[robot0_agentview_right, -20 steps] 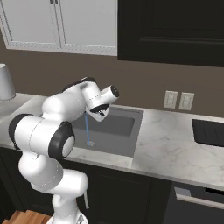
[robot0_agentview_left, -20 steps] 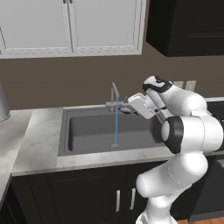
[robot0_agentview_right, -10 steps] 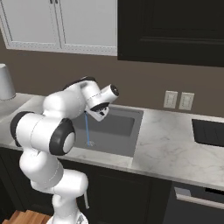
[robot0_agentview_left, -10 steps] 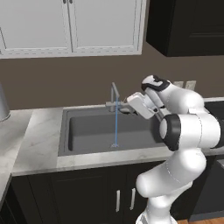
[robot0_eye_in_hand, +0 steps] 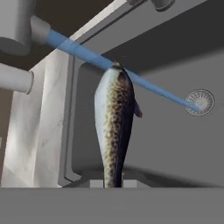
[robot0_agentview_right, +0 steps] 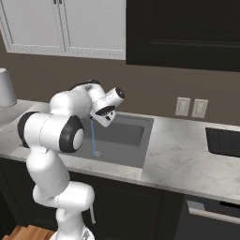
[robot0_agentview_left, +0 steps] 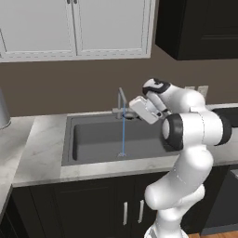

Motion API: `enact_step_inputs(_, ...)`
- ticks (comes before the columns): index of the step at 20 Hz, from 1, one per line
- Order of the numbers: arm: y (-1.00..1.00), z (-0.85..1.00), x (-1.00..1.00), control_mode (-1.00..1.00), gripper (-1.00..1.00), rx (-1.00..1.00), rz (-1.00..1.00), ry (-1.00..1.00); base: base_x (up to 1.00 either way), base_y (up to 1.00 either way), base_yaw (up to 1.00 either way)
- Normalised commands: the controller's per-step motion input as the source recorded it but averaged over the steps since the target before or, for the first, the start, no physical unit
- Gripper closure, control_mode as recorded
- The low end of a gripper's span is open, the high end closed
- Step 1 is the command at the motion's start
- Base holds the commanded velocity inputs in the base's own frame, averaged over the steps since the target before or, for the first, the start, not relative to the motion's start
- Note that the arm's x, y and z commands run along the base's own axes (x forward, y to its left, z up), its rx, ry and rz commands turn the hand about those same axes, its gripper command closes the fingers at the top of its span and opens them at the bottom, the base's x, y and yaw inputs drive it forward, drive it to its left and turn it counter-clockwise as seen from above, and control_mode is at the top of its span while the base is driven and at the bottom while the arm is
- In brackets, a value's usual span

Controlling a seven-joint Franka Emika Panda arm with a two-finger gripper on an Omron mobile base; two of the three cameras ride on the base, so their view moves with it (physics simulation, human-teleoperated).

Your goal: Take the fish out of the fridge, briefly rinse it in the sink, and place it on the tray next to the sink.

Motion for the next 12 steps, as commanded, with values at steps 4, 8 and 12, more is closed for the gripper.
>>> enact_step_inputs(4,0.0,-0.11,0.47,-1.0,1.0,-0.02,-0.09,0.0,0.0,0.0,0.0)
enact_step_inputs(8,0.0,-0.06,0.5,-1.0,1.0,0.0,-0.07,0.0,0.0,0.0,0.0)
enact_step_inputs(12,0.0,0.0,0.21,-1.0,1.0,0.0,-0.02,0.05,0.0,0.0,0.0)
